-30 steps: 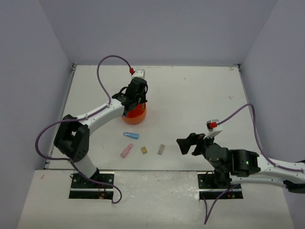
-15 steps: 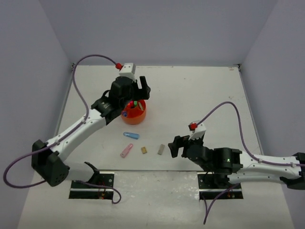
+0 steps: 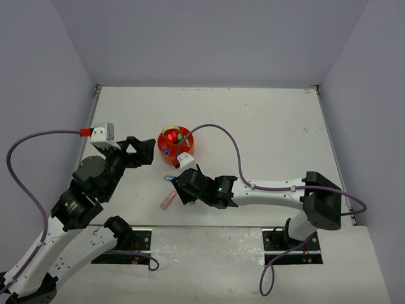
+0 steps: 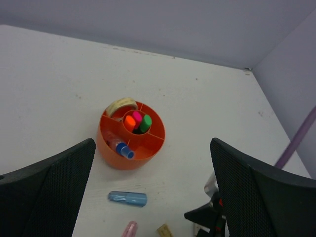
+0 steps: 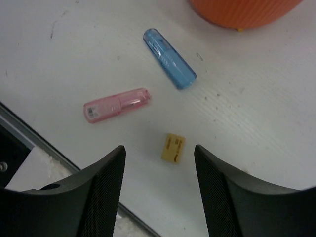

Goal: Sort the stationery into containers
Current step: Pick up the stationery from the center of the board.

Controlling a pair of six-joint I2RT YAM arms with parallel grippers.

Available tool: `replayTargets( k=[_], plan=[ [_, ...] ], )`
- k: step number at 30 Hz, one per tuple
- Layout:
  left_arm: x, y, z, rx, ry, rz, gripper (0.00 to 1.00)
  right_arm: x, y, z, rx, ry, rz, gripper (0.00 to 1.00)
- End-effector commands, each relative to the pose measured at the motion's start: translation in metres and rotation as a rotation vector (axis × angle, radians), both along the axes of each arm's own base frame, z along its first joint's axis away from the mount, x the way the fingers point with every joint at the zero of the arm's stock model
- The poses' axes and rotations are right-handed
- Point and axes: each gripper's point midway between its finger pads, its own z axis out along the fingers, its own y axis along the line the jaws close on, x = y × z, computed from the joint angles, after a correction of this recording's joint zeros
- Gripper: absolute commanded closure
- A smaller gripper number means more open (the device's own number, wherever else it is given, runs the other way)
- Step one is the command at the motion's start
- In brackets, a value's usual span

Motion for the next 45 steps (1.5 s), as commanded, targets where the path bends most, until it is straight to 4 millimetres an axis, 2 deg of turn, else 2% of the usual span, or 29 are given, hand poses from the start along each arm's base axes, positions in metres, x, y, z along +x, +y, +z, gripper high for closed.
replayTargets(
  k=[1,3,5,7,12,18,23,30,39,43,45],
  plan=[
    [-0.015,0.020,-0.042,0.129,0.058,0.013,0.00,0.030,0.028,0.003,-0.014,-0.067,0.209,0.30],
    [-0.021,0.023,-0.050,0.123,0.051,0.006,0.00,0.038,0.027,-0.006,-0.045,-0.070,0.238,0.21],
    [-0.022,0.023,-0.060,0.110,0.050,0.007,0.00,0.043,0.030,-0.014,-0.048,-0.050,0.270,0.19],
    [-0.023,0.021,-0.058,0.101,0.032,-0.012,0.00,0.051,0.032,-0.018,-0.033,-0.028,0.283,0.19],
    [-0.022,0.017,-0.061,0.107,0.033,-0.031,0.00,0.057,0.044,-0.027,-0.002,-0.027,0.360,0.21],
    [-0.023,0.013,-0.062,0.107,0.035,-0.053,0.00,0.067,0.054,-0.043,0.037,-0.023,0.374,0.28],
    [-0.025,0.012,-0.058,0.097,0.019,-0.062,0.00,0.079,0.055,-0.048,0.066,-0.051,0.348,0.32],
    [-0.026,0.016,-0.056,0.091,0.011,-0.047,0.00,0.086,0.055,-0.063,0.032,-0.039,0.339,0.35],
    [-0.027,0.019,-0.052,0.076,-0.006,-0.036,0.00,0.078,0.048,-0.089,-0.016,0.050,0.322,0.45],
    [-0.028,0.019,-0.053,0.077,-0.005,-0.036,0.00,0.073,0.048,-0.096,-0.019,0.078,0.337,0.62],
    [-0.028,0.020,-0.052,0.076,-0.007,-0.034,0.00,0.071,0.049,-0.096,-0.016,0.079,0.340,0.64]
  ],
)
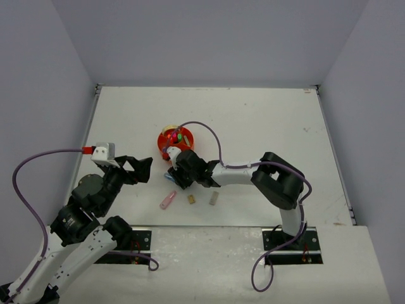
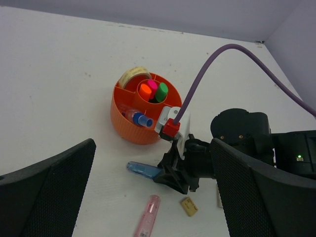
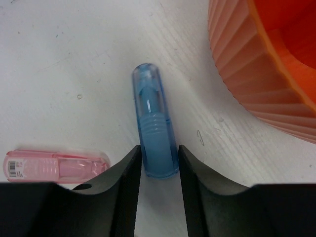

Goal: Sort the stationery into containers
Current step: Pick up the stationery from the center of the board.

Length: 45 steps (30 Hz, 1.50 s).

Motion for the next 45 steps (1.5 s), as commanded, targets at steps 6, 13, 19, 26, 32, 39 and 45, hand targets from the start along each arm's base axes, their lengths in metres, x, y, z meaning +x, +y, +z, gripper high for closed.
replayTargets(
  k=[6,13,19,26,32,39,45],
  plan=[
    [0.003,0.001,0.003,0.003,-0.024,0.013,0.00,-0.010,0.005,-0.004,-0.007,0.016,0.020,0.67],
    [0.003,0.004,0.004,-0.004,-0.028,0.022,0.00,-0.027,0.009,0.016,0.036,-0.050,0.034,0.83],
    [0.002,0.005,0.004,-0.006,-0.028,0.026,0.00,-0.029,0.002,0.048,0.091,-0.090,-0.020,0.86],
    [0.002,0.006,0.005,-0.009,-0.029,0.031,0.00,-0.030,-0.023,0.070,0.109,-0.102,-0.111,0.86],
    [0.001,0.008,0.006,-0.015,-0.036,0.036,0.00,-0.035,-0.052,0.113,0.198,-0.153,-0.160,0.87],
    [0.000,0.008,0.006,-0.020,-0.037,0.039,0.00,-0.006,-0.100,0.176,0.326,-0.213,-0.340,0.87],
    [0.000,0.010,0.006,-0.023,-0.040,0.047,0.00,0.042,-0.104,0.183,0.364,-0.091,-0.482,0.87]
  ],
)
